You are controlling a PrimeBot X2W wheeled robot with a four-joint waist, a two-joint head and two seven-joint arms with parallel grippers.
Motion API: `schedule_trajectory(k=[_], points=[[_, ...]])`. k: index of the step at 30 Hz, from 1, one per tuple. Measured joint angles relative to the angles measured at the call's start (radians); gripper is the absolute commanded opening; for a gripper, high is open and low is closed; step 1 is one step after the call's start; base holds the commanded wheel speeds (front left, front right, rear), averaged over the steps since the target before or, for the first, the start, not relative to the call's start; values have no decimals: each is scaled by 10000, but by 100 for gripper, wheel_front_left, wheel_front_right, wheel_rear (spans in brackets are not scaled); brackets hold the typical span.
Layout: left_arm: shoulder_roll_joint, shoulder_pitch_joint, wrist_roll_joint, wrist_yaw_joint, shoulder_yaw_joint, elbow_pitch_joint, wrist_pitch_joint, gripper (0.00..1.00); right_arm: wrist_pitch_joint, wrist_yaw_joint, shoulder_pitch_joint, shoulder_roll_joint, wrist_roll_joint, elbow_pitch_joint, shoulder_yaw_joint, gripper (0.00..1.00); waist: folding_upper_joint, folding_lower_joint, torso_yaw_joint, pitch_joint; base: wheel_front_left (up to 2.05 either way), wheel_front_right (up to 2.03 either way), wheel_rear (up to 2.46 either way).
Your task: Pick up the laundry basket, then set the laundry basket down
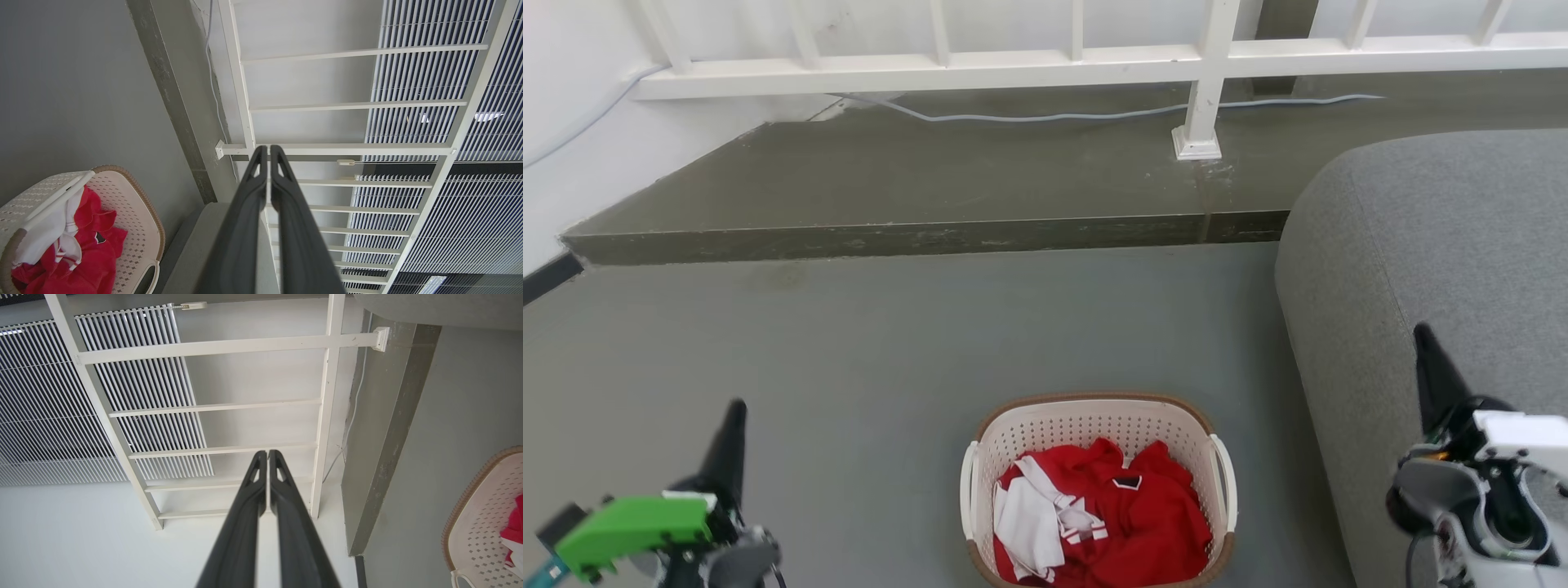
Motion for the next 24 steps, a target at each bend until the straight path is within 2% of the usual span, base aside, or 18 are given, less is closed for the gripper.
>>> schedule_trajectory(k=[6,24], points=[[-199,335,0,2,-79,355,-13,100,-2,-4,389,196,-6,345,50,100,0,0,0,5,0,0,0],[-196,333,343,2,-502,98,-560,100,-372,-2,386,176,-341,35,474,100,0,0,-6,53,0,0,0]])
